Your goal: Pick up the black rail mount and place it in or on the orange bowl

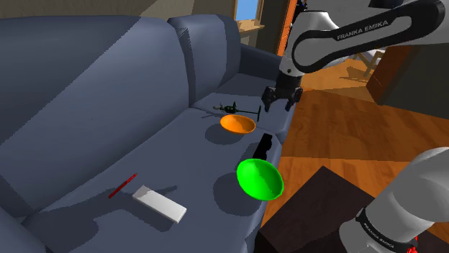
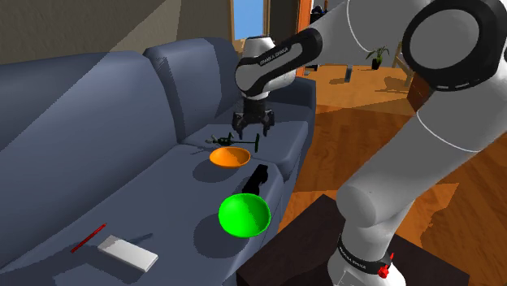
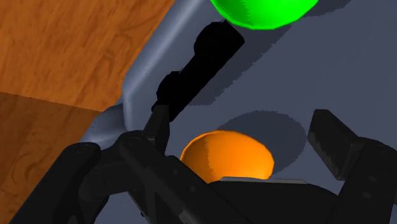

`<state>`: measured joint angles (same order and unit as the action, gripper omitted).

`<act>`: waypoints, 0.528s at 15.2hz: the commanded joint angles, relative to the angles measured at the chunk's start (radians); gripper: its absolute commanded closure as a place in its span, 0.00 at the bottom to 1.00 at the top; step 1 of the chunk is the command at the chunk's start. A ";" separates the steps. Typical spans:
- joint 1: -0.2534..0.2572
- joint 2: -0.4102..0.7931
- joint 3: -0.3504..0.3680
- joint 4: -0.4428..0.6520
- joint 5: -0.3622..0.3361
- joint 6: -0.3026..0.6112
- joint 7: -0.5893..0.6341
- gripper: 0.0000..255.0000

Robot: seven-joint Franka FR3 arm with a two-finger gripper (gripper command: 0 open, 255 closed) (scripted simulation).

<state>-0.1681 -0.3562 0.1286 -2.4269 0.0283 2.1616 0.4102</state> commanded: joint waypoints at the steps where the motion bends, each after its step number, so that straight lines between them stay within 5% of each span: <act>1: -0.017 0.067 0.009 -0.002 -0.006 0.056 0.058 0.00; 8: -0.067 0.311 0.009 0.035 -0.044 0.211 0.247 0.00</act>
<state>-0.2278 -0.0876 0.1391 -2.4069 -0.0089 2.3523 0.6267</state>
